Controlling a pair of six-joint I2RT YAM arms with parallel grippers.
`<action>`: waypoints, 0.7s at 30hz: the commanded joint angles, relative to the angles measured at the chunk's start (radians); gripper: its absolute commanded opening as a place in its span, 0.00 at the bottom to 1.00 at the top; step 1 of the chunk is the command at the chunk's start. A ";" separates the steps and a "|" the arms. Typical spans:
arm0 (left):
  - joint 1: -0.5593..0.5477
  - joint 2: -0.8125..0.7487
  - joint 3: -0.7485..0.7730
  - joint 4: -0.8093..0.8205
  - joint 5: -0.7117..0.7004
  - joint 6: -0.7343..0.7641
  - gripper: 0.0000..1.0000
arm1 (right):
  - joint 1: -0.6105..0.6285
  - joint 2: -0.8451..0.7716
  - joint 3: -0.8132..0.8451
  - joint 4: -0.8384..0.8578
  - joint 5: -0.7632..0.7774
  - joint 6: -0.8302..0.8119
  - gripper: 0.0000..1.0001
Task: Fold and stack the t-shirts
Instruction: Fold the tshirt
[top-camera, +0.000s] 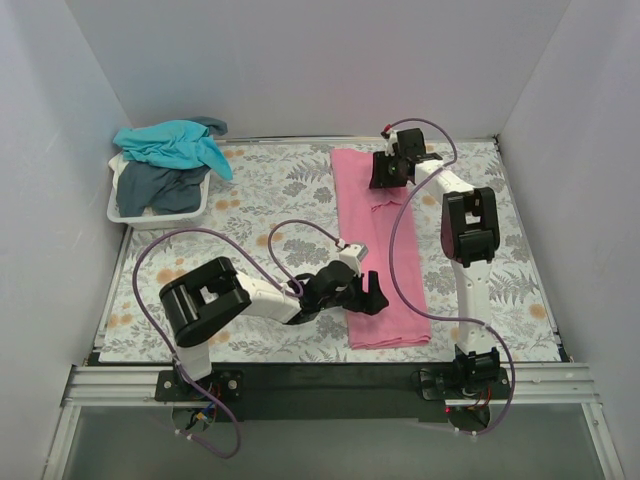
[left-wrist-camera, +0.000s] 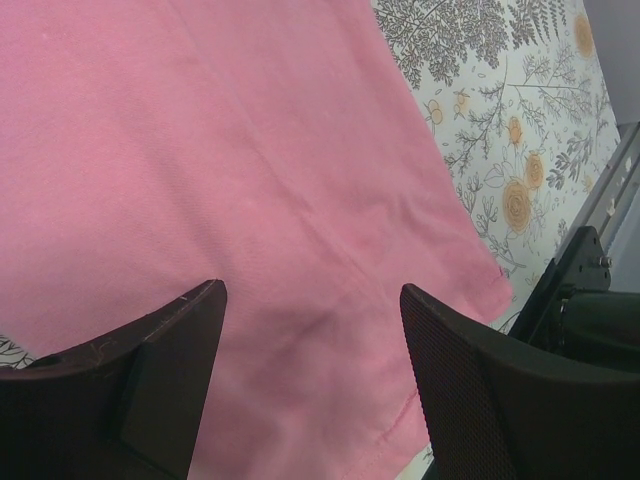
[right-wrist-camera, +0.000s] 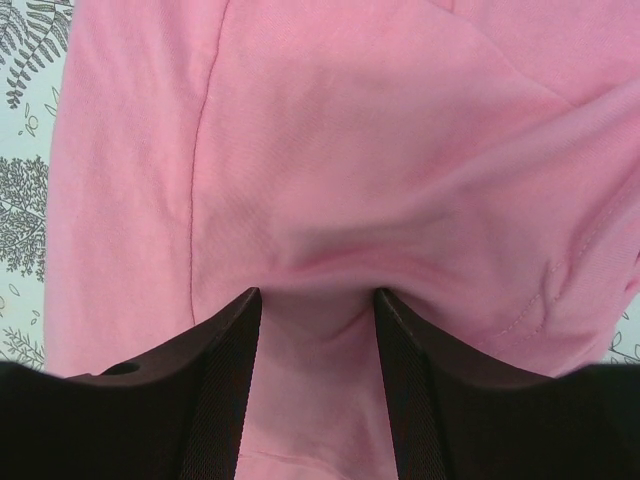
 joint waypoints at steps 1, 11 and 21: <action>-0.010 0.020 -0.054 -0.193 -0.069 0.016 0.66 | 0.019 0.048 0.045 -0.022 -0.015 -0.006 0.45; -0.007 -0.084 -0.157 -0.254 -0.168 0.003 0.66 | 0.084 0.079 0.097 -0.024 0.008 0.022 0.45; -0.003 -0.176 -0.225 -0.225 -0.208 0.024 0.68 | 0.099 0.027 0.082 -0.011 0.000 0.011 0.45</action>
